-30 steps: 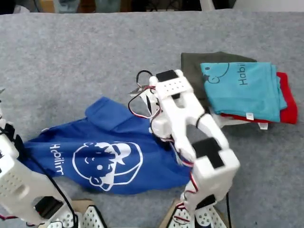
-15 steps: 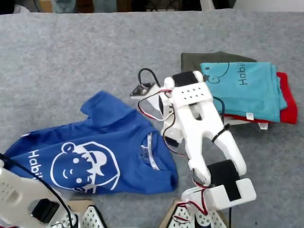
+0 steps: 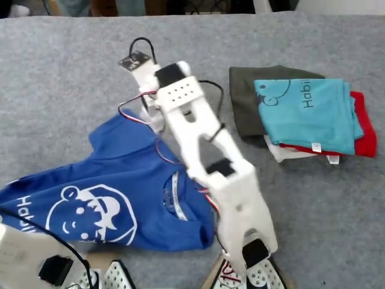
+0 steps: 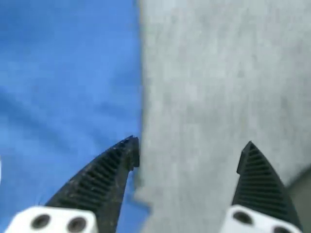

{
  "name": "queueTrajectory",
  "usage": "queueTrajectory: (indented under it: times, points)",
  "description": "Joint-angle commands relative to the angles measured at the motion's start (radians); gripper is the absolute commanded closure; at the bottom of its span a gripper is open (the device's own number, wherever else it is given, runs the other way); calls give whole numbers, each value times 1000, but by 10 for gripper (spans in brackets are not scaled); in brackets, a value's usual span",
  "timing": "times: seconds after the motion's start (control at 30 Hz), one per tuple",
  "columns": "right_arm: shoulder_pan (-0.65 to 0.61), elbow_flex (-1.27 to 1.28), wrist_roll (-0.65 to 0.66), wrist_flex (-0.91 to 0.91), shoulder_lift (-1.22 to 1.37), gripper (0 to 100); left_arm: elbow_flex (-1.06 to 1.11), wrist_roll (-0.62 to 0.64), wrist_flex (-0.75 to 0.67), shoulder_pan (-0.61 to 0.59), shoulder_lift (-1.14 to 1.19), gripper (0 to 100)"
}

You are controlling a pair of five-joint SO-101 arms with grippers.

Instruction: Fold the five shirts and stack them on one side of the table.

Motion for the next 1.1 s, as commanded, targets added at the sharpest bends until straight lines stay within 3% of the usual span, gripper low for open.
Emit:
queueTrajectory:
  times: [0.0, 0.17, 0.3, 0.43, 0.6, 0.63, 0.7, 0.83, 1.07]
  points:
    - [-52, -412, -51, 72, 236, 670, -41, -46, 14, -38, -95, 971]
    - [-117, -708, -83, 118, 470, 670, -39, -48, 14, -48, -160, 971]
    - [-157, -725, -135, 117, 495, 670, -41, -49, 14, -51, -207, 971]
    - [-170, -661, -137, 117, 499, 696, -41, -51, 14, -62, -249, 971]
    - [-157, -584, -133, 117, 496, 973, -41, -51, 14, -64, -261, 971]
    - [-150, -576, -132, 118, 496, 987, -41, -51, 14, -64, -258, 971]
    - [-137, -564, -135, 118, 493, 945, -39, -51, 14, -64, -256, 971]
    - [-103, -478, -137, 120, 427, 985, -39, -51, 14, -62, -256, 971]
    - [-83, -21, -129, 118, 140, 985, -12, -52, 14, -61, -256, 971]
